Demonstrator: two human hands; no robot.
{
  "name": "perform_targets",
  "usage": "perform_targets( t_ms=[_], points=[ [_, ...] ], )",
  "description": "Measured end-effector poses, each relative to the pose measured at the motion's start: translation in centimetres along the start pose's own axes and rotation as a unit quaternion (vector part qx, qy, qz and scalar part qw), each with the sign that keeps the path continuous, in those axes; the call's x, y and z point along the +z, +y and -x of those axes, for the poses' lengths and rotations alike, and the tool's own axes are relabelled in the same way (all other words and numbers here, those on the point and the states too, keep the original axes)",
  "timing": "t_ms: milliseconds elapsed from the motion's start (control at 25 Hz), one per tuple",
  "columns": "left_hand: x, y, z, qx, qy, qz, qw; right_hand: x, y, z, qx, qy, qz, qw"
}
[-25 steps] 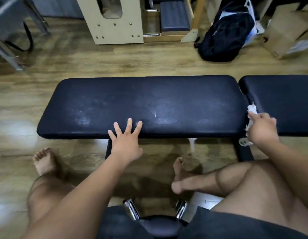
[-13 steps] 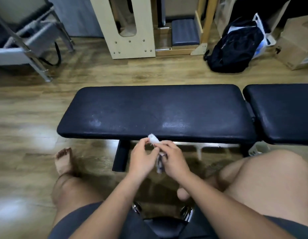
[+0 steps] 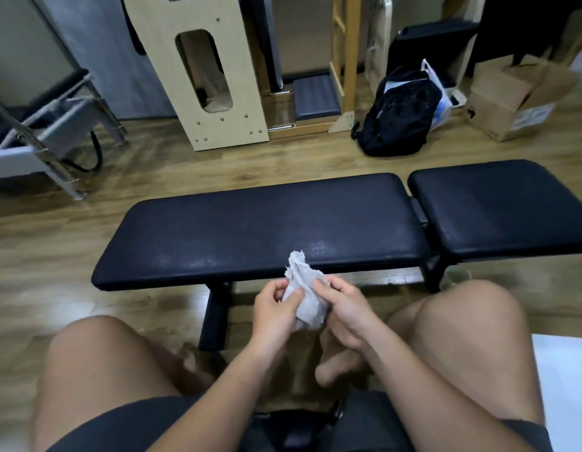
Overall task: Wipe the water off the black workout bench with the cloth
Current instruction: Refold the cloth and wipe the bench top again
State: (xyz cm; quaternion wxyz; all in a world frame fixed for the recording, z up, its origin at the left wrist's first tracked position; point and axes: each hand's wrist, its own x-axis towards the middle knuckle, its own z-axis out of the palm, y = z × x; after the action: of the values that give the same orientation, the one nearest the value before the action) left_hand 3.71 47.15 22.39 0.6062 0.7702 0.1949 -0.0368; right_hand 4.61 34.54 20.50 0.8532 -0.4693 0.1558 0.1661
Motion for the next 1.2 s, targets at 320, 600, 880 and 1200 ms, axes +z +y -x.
perform_targets(
  t_ms=[320, 600, 880, 1200],
  points=[
    [0.3, -0.2, 1.2, -0.093, -0.125, 0.098, 0.983, -2.3, 0.4, 3.7, -0.023, 0.034, 0.067, 0.997],
    [0.3, 1.0, 0.9, -0.104, -0.185, 0.165, 0.963, -5.4, -0.5, 4.8, -0.067, 0.277, 0.047, 0.957],
    [-0.7, 1.6, -0.5, -0.060, -0.191, 0.157, 0.967, -7.7, -3.1, 7.2, -0.080, 0.379, 0.095, 0.917],
    [-0.2, 4.5, -0.4, -0.075, -0.243, 0.167, 0.952, -12.8, -2.3, 8.9, -0.052, 0.421, 0.240, 0.873]
  ],
)
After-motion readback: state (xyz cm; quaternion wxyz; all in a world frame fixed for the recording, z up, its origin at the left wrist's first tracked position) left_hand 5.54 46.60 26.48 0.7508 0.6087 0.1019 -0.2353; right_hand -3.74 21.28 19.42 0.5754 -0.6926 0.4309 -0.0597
